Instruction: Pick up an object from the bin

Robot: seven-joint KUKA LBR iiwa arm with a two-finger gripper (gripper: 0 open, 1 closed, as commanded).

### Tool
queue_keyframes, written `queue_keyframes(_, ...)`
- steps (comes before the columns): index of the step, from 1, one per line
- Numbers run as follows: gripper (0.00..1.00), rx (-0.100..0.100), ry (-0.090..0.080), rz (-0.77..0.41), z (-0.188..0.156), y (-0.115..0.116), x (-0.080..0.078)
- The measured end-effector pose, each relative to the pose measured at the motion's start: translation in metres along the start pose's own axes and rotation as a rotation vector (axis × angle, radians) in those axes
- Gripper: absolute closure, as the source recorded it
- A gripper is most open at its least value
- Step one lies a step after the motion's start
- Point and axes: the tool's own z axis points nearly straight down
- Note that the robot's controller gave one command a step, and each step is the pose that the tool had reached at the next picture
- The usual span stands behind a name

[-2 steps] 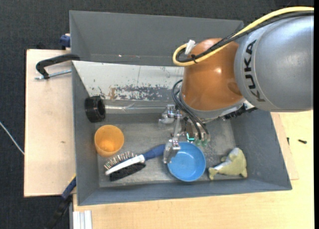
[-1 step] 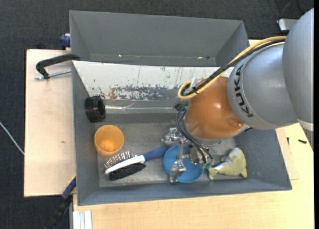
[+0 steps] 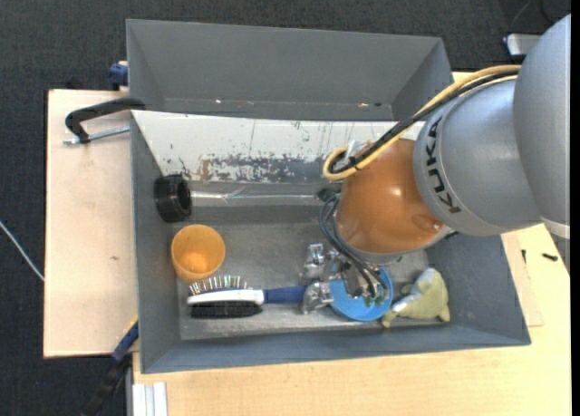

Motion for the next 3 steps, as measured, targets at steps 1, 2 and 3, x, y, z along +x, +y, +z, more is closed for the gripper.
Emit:
queue_keyframes(1, 1.0, 0.001, -0.01, -0.079, -0.176, 0.011, -0.02)
queue_keyframes(2, 0.0, 0.0, -0.002, -0.077, -0.172, 0.01, -0.018)
queue_keyframes(3, 0.0, -0.002, -0.024, -0.062, -0.015, 0.014, -0.01)
